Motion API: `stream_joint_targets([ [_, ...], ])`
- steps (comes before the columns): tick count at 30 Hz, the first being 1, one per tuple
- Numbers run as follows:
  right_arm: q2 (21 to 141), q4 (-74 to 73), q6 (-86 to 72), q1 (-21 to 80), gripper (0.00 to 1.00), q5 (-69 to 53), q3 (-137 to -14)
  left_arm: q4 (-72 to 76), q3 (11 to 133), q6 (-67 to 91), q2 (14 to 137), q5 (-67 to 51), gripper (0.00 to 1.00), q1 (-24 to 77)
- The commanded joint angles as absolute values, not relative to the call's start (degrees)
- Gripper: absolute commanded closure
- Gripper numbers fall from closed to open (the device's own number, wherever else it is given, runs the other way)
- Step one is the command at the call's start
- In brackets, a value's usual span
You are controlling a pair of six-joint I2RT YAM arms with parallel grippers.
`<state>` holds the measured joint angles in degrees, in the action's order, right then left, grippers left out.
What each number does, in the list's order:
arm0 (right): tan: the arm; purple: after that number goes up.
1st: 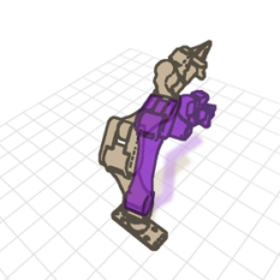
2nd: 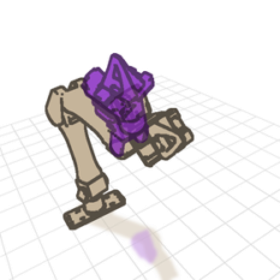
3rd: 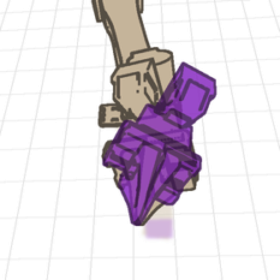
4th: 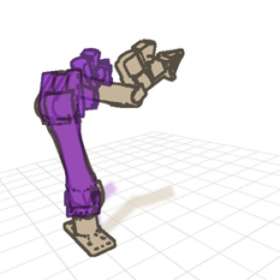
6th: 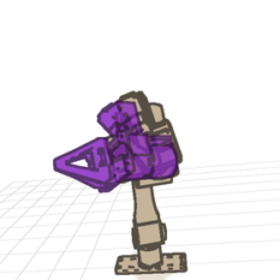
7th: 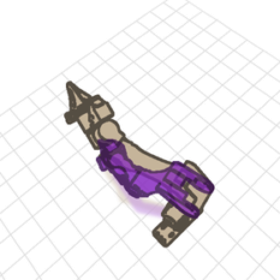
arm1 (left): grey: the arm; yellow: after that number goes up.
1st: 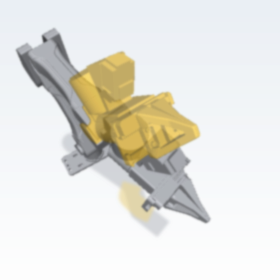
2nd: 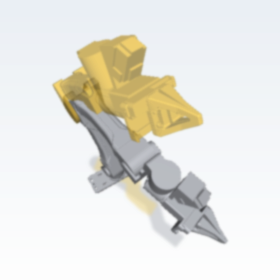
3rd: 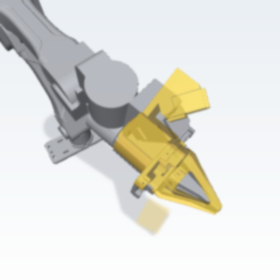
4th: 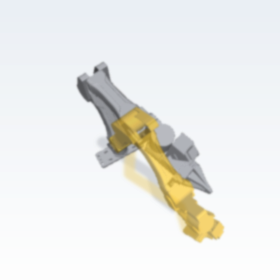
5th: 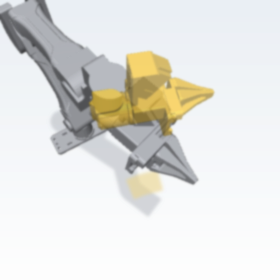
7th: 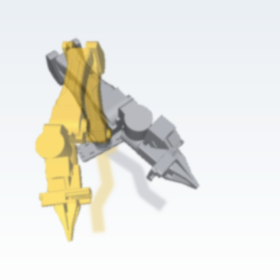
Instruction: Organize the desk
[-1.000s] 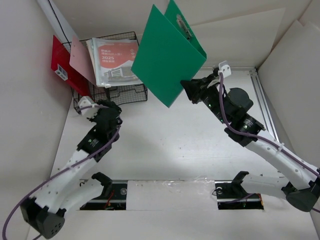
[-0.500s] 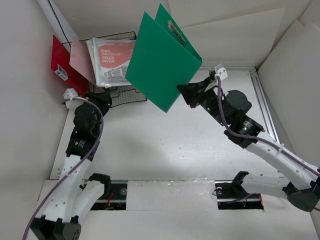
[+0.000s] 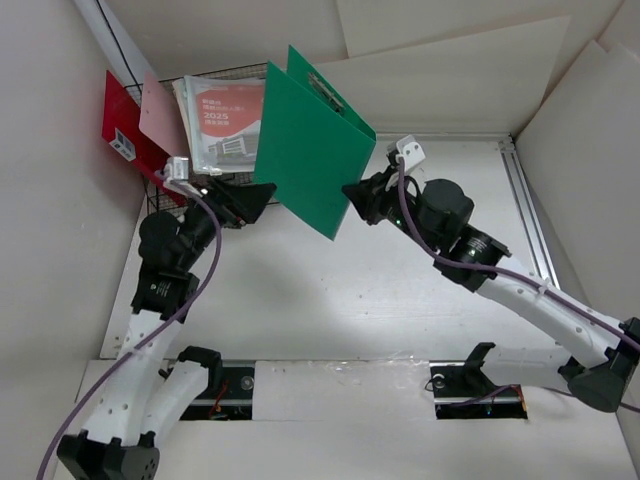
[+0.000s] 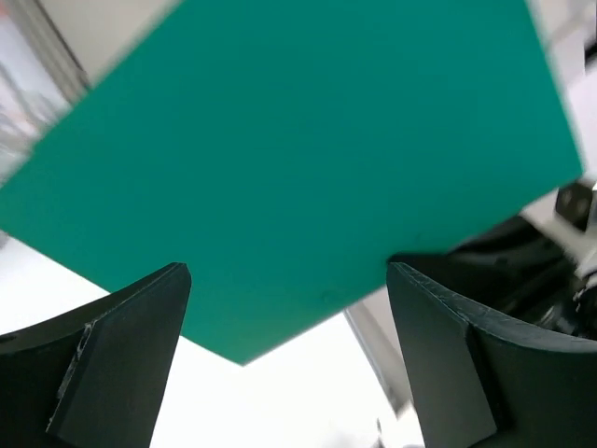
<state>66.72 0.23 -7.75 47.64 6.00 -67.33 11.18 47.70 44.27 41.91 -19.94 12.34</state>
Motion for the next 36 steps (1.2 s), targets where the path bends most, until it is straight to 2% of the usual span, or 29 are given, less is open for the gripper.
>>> stream_joint_targets([
  [1, 63.98, 0.00, -7.56, 49.48, 1.00, 8.60, -67.24, 21.00, 46.49, 45.00, 43.68, -31.90, 0.16, 14.58],
  [14, 72.59, -8.34, -7.03, 55.98, 1.00, 33.28, -66.80, 14.85, 50.80, 42.72, 47.46, -26.89, 0.14, 16.00],
  [29, 71.20, -13.89, -9.84, 65.47, 1.00, 46.66, -59.16, 8.96, 56.95, 41.93, 62.30, -28.21, 0.07, 16.00],
  [36, 74.26, -20.12, -13.00, 72.41, 1.00, 54.93, -58.36, 9.58, 57.21, 42.54, 63.71, -26.20, 0.04, 18.80],
])
